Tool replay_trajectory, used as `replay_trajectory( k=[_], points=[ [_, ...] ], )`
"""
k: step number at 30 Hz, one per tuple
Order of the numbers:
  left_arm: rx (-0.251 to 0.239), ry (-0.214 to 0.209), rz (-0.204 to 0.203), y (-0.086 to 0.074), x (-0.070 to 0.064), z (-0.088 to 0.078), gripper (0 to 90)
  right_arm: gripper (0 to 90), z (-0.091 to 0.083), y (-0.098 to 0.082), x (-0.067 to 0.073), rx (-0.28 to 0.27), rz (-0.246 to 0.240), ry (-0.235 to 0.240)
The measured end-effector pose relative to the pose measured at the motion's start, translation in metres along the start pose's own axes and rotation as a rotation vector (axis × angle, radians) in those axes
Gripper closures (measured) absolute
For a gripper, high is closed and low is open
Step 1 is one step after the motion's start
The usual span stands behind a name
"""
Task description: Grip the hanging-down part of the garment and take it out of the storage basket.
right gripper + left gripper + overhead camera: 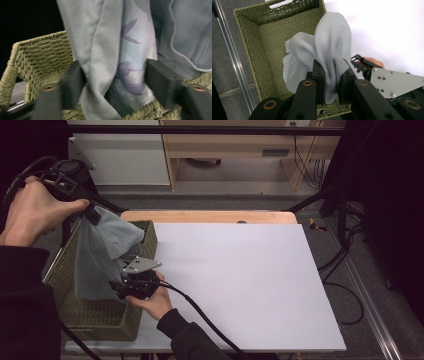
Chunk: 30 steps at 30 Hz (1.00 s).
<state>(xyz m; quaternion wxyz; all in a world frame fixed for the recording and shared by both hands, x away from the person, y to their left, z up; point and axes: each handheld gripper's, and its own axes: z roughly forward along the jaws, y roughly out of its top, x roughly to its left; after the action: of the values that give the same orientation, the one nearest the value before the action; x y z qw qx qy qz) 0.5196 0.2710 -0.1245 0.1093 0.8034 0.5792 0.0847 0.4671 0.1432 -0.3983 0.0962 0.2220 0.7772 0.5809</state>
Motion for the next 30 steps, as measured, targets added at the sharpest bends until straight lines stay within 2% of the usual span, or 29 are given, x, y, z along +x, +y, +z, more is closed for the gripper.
replay_trajectory(
  k=[1,5,6,7,8,11,12,13,16,21,22,23,25,30],
  points=[
    [0.000,0.000,0.001,0.000,0.000,0.000,78.3,51.7,0.000,0.000,0.000,0.000,0.000,0.000],
    [-0.005,-0.002,0.000,-0.001,0.001,0.000,78.3,81.4,-0.004,0.001,-0.003,0.011,-0.003,0.031],
    [-0.009,-0.002,0.000,-0.002,0.002,-0.001,78.3,84.7,-0.006,0.002,-0.004,0.016,0.001,0.039],
    [-0.011,-0.002,-0.002,-0.002,0.002,-0.001,78.3,85.9,-0.008,0.003,-0.005,0.021,0.003,0.057],
    [-0.014,-0.001,0.001,-0.002,0.002,-0.002,78.4,86.6,-0.013,0.004,-0.005,0.025,-0.014,0.058],
    [-0.027,-0.001,-0.001,-0.003,0.002,-0.004,78.4,86.8,-0.019,0.006,-0.006,0.028,-0.023,0.071],
    [-0.026,0.000,-0.001,-0.003,0.002,-0.004,78.4,86.9,-0.027,0.008,-0.007,0.028,-0.026,0.076],
    [-0.030,0.003,-0.005,-0.003,0.001,-0.005,78.4,86.9,-0.027,0.008,-0.007,0.028,-0.026,0.076],
    [-0.033,0.002,-0.007,-0.004,0.001,-0.005,78.5,87.1,-0.041,0.011,-0.011,0.019,-0.030,0.069],
    [-0.026,-0.001,-0.007,-0.004,0.004,-0.002,78.5,87.2,-0.069,0.017,-0.022,-0.011,-0.020,0.059],
    [-0.033,0.002,-0.013,-0.004,0.004,-0.001,78.5,87.3,-0.080,0.020,-0.025,-0.028,-0.018,0.057],
    [-0.026,-0.001,-0.013,-0.004,0.005,0.000,78.5,87.3,-0.080,0.020,-0.025,-0.028,-0.018,0.057],
    [-0.025,-0.004,-0.014,-0.005,0.006,0.001,78.5,87.3,-0.090,0.024,-0.028,-0.045,-0.025,0.053],
    [-0.031,-0.013,-0.011,-0.005,0.006,0.001,78.5,87.4,-0.114,0.029,-0.034,-0.049,-0.040,0.040]
  ],
)
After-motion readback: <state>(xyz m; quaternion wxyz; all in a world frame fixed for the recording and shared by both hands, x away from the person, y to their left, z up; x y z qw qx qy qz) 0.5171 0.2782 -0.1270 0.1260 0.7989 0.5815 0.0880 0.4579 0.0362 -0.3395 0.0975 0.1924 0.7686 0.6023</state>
